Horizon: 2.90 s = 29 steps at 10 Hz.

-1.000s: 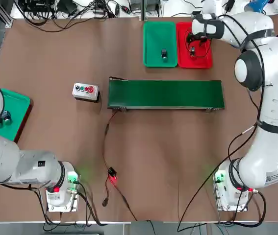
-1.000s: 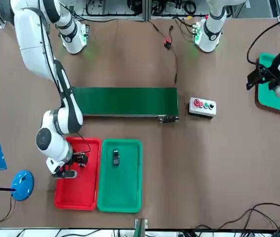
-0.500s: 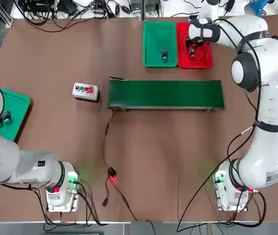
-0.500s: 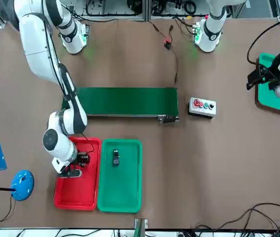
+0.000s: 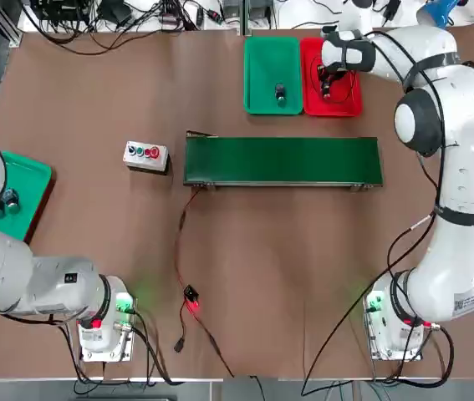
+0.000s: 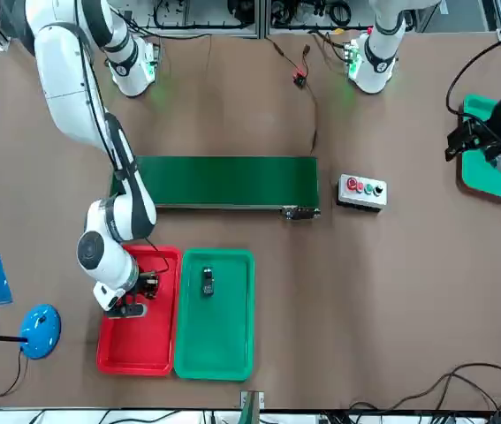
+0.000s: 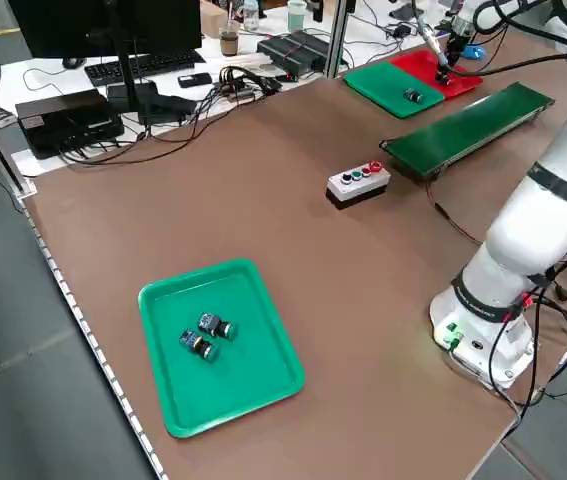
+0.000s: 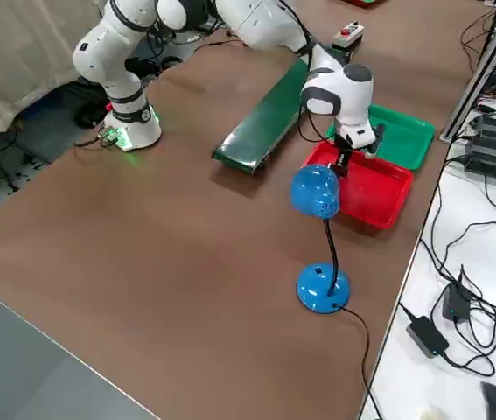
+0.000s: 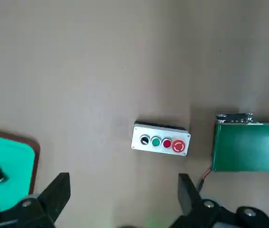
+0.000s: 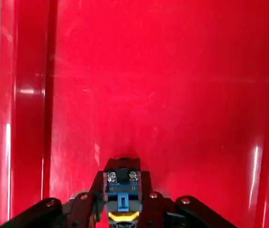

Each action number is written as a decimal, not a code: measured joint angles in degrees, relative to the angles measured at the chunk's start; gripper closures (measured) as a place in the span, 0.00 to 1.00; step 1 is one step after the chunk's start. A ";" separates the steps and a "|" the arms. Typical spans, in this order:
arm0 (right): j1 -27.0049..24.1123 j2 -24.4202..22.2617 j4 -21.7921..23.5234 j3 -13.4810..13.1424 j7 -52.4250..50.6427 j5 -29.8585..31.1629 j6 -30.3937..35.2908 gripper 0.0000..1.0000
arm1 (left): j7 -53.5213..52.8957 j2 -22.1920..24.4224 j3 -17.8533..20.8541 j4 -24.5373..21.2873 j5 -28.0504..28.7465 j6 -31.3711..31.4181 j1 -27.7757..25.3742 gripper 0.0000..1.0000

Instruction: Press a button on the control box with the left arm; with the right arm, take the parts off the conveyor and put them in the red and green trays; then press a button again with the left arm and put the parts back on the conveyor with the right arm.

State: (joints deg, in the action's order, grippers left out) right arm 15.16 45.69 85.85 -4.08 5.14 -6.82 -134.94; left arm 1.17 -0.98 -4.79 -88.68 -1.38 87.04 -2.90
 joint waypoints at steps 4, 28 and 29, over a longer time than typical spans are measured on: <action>-0.12 -3.78 -4.88 -0.57 -0.38 0.16 13.69 0.67 | -0.07 0.00 -0.05 0.01 0.00 0.00 -0.14 0.00; -1.06 -40.57 53.44 -0.10 -10.31 4.67 -6.08 0.67 | 0.31 1.63 4.83 0.44 0.00 0.55 4.63 0.00; -1.05 -40.40 53.43 -0.10 -10.31 4.65 -6.36 0.65 | 0.31 1.63 5.52 0.44 0.00 0.55 4.89 0.00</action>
State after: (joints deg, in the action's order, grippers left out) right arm 14.11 5.30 139.28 -4.18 -5.17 -2.17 -141.31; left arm 1.48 0.65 0.73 -88.24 -1.38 87.60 1.99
